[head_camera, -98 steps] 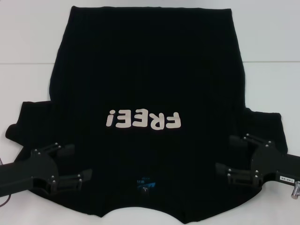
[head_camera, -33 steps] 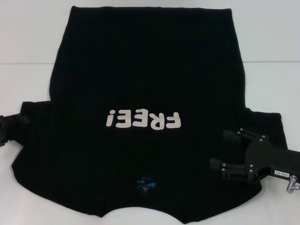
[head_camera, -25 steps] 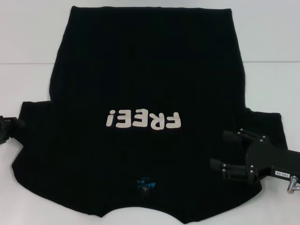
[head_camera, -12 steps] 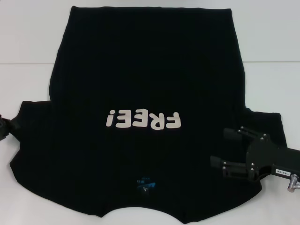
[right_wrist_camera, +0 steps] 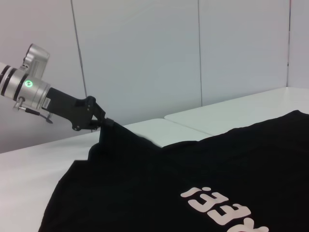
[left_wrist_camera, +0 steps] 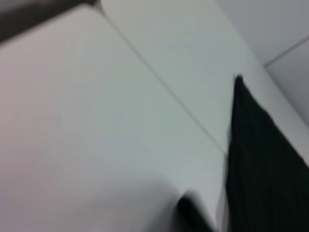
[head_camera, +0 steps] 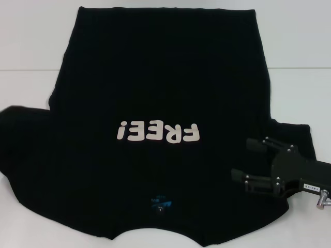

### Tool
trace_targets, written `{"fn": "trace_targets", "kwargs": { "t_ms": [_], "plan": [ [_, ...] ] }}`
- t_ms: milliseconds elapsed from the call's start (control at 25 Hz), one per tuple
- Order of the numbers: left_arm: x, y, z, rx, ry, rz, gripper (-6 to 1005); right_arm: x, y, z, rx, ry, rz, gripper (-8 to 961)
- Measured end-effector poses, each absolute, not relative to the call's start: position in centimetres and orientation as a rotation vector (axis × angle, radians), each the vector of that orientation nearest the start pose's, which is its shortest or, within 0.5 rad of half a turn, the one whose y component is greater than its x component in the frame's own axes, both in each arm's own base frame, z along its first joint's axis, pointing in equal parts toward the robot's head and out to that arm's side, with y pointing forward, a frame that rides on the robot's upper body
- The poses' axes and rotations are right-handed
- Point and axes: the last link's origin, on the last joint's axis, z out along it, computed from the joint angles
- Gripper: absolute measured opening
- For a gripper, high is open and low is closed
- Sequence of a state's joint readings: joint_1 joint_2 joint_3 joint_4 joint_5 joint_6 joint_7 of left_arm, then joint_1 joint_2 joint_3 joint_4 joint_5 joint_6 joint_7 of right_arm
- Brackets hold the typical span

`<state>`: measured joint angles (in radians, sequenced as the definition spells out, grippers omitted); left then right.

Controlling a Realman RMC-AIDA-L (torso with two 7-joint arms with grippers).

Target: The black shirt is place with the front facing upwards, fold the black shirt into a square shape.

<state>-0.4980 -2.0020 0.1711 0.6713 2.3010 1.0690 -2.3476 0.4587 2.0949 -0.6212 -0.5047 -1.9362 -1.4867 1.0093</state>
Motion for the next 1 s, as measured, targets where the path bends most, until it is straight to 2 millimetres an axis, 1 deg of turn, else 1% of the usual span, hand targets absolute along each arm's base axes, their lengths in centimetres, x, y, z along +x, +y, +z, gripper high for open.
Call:
{"fn": "trace_targets", "kwargs": {
  "t_ms": [120,240,520,680,840,920,1000],
  "plan": [
    [-40.0,34.7,11.0,-1.364,-1.773,-0.78,27,29.2,30.7,-2.1,-2.596,0.428,0.719,941],
    [-39.7,35.1,11.2,-1.372,-1.761,-0.783,28,29.2,30.7,-2.1,-2.596,0.428,0.72,941],
    [-38.8,35.7,11.0,-1.404,-1.764,-0.799,28,29.1,30.7,-2.2,-2.598,0.429,0.721,942],
    [-37.7,36.0,10.7,-1.451,-1.786,-0.855,28,29.2,30.7,-2.2,-2.596,0.433,0.718,941],
    [-35.7,36.6,9.8,-1.536,-1.823,-0.911,28,29.2,30.6,-2.4,-2.599,0.437,0.721,941],
    [-34.7,37.0,8.9,-1.581,-1.837,-0.913,28,29.1,30.6,-2.4,-2.6,0.435,0.722,942],
    [-33.5,37.3,7.3,-1.636,-1.857,-0.908,29,29.1,30.6,-2.4,-2.6,0.435,0.721,942]
  ]
}}
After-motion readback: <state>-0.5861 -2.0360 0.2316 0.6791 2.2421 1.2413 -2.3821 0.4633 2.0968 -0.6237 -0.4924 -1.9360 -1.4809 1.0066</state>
